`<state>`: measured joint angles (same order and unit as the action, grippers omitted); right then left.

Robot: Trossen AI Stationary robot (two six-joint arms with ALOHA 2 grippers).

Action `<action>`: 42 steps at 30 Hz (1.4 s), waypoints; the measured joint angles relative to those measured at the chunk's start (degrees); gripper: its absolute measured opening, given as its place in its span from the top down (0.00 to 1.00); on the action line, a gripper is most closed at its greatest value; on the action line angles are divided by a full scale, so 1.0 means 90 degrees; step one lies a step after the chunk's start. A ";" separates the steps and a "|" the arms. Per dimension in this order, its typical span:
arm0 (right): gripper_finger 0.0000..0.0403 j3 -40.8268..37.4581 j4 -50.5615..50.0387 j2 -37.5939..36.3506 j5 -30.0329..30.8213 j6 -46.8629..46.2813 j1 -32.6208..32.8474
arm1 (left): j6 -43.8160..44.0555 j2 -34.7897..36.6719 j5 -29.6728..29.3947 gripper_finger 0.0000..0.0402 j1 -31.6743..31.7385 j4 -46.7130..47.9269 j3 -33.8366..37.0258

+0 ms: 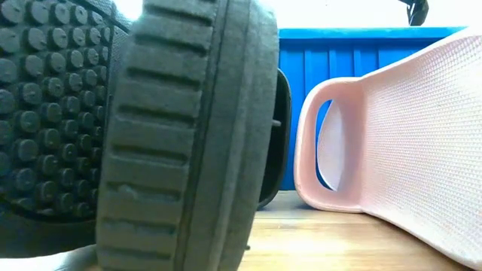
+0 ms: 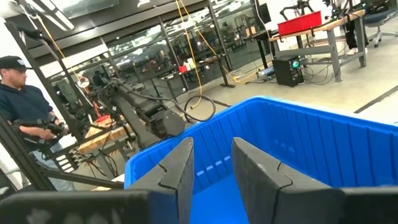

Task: Pick and place slides into bin
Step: Put the black slides into the blue bin

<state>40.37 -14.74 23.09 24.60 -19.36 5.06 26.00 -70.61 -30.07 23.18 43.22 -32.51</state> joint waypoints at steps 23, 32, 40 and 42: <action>0.78 -0.0001 0.0005 -0.0002 -0.0013 -0.0011 0.0000 | -0.0622 -0.0087 0.0116 0.80 0.1013 -0.0355 0.0041; 0.79 -0.0001 0.0007 0.0000 -0.0015 -0.0014 0.0000 | -0.0670 0.0046 0.0017 0.98 0.1020 0.0024 -0.0137; 0.79 -0.0001 0.0007 -0.0001 -0.0016 -0.0014 0.0000 | -0.1149 0.0231 -0.0069 1.00 0.1016 0.0602 -0.0755; 0.79 -0.0001 0.0007 0.0000 -0.0017 -0.0014 0.0002 | -0.1237 0.0246 -0.0067 1.00 0.1015 0.0814 -0.0896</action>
<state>40.36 -14.68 23.09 24.45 -19.49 5.08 14.86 -68.40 -30.67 32.32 50.54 -40.58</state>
